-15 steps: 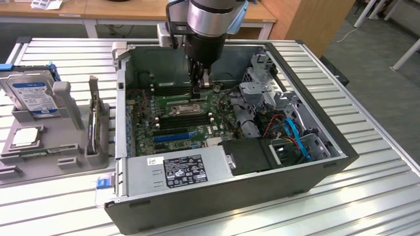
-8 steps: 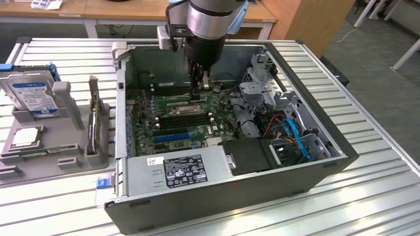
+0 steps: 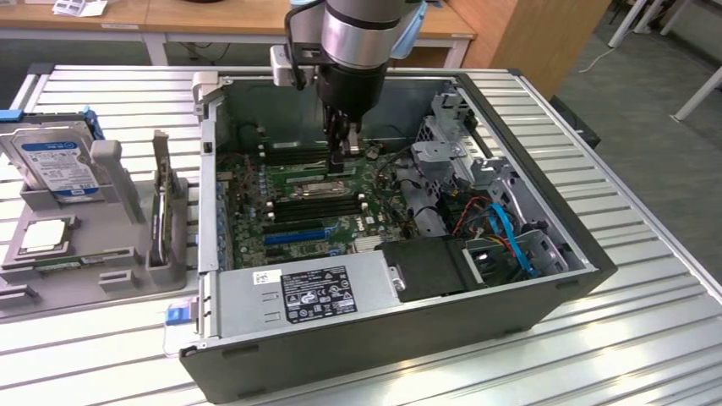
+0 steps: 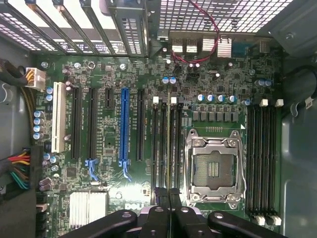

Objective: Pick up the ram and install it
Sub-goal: 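Insert the ram into the slot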

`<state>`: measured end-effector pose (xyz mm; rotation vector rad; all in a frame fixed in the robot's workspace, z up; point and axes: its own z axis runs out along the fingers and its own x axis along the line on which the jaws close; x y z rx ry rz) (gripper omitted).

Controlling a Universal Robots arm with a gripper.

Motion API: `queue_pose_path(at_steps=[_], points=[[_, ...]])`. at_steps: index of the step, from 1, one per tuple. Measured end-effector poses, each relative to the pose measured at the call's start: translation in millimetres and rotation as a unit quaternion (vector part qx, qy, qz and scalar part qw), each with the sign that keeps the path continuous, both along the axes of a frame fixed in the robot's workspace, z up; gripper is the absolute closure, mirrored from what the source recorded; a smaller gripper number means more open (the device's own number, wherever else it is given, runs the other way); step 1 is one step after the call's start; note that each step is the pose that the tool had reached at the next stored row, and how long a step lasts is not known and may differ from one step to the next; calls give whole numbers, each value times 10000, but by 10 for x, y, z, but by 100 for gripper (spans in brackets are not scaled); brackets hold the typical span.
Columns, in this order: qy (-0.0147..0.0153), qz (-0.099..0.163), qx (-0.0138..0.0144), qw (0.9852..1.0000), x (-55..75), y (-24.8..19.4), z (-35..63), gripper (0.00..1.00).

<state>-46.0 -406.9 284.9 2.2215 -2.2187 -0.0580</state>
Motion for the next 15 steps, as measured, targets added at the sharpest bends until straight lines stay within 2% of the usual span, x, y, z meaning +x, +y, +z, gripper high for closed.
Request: queue_pose_path(at_steps=[11,15], points=[[0,-1,0,10000,0,-49,-6,89],[0,-5,0,10000,0,-50,-6,89]])
